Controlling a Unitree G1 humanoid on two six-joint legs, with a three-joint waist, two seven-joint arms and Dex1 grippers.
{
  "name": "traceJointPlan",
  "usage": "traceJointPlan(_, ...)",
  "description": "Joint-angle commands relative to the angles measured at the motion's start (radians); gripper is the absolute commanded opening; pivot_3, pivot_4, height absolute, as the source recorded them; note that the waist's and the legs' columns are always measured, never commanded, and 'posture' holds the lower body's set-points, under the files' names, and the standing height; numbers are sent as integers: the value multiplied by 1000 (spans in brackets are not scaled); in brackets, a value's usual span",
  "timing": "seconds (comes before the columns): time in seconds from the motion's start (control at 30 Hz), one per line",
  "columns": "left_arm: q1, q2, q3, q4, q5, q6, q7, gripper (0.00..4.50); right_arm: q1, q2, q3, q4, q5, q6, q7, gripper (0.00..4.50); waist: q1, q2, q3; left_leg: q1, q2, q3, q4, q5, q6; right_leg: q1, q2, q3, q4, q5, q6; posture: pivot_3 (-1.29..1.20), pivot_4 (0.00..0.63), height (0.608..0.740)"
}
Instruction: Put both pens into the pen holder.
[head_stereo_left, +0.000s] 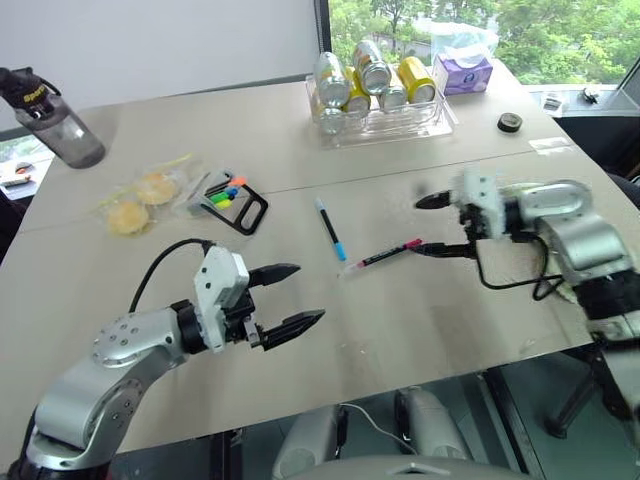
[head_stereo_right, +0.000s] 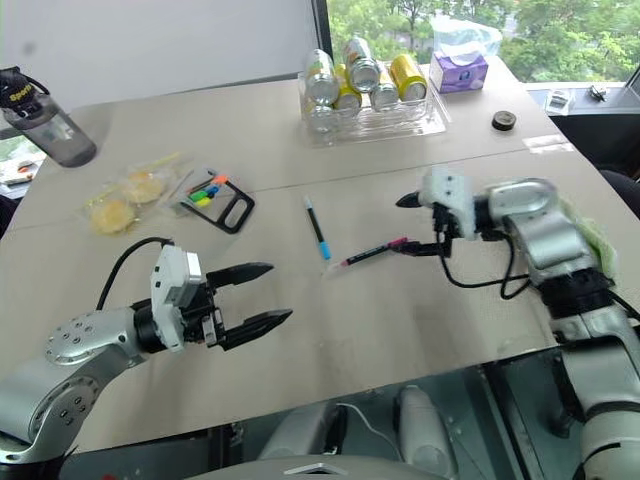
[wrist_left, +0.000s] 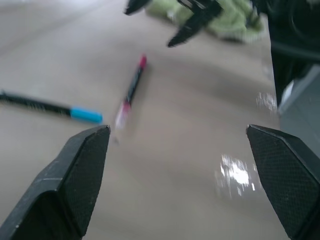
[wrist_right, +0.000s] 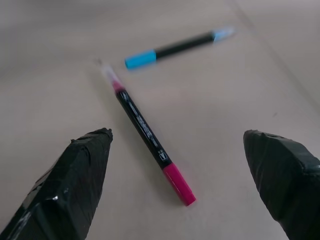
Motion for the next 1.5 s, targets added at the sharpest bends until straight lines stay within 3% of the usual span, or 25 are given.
traceJointPlan(0.03,40,18,87,-80,-63,3,-23,4500,-67,73,45,155,-67,-71,13,4472,3,0,0,0,0,0,0,0,0,0,0,0,-1,0,0,0,150,739)
traceJointPlan(0.17,74,38,124,-105,-68,8,-36,4500,-95,119,78,257,-118,-141,39,4472,4,0,0,-2,0,-4,0,0,0,0,-1,-1,-2,0,0,0,150,739)
traceJointPlan(0.43,98,39,117,-99,-51,-4,-44,4500,-78,100,48,264,-114,-171,91,546,0,0,0,0,0,-3,-1,0,0,0,0,-2,0,0,0,0,150,739)
traceJointPlan(0.5,79,41,103,-85,-47,-3,-49,4500,-61,83,31,240,-105,-159,88,18,2,0,0,0,0,-3,0,0,0,0,0,-2,0,0,0,0,150,739)
traceJointPlan(0.6,14,0,97,-52,-77,14,5,4500,-9,62,-44,130,-31,-75,77,18,5,0,0,-1,0,-3,0,0,0,0,-1,-3,0,0,0,0,150,739)
traceJointPlan(0.7,-77,-129,124,-6,-229,69,182,4500,81,31,-128,-62,78,71,78,18,4,0,0,-1,-1,-3,0,0,0,0,-1,-3,0,0,0,0,150,739)
traceJointPlan(0.9,-187,-289,79,28,-472,144,388,4500,222,13,-206,-407,220,251,14,18,0,-1,0,-1,0,-4,0,0,0,0,-1,-2,0,0,0,0,150,739)
traceJointPlan(1.17,-290,-408,-10,73,-532,148,490,4500,218,154,-234,-622,381,426,-172,18,5,-1,-1,0,-1,-4,3,1,-2,0,0,-1,4,0,0,0,150,739)
traceJointPlan(1.37,-297,-442,-25,63,-543,136,505,4500,209,182,-224,-666,438,459,-209,18,4,-1,-1,0,-1,-3,3,1,-2,0,0,-1,4,0,0,0,150,739)
traceJointPlan(1.47,-295,-451,-30,52,-544,125,510,3597,209,176,-213,-675,456,461,-207,0,4,-1,-1,0,-1,-3,2,1,-2,0,0,-1,4,0,0,0,150,739)
traceJointPlan(1.5,-296,-453,-31,49,-544,122,512,3107,208,175,-210,-677,462,460,-204,0,4,-1,-1,0,-1,-3,2,1,-2,0,0,-1,4,0,0,0,150,739)
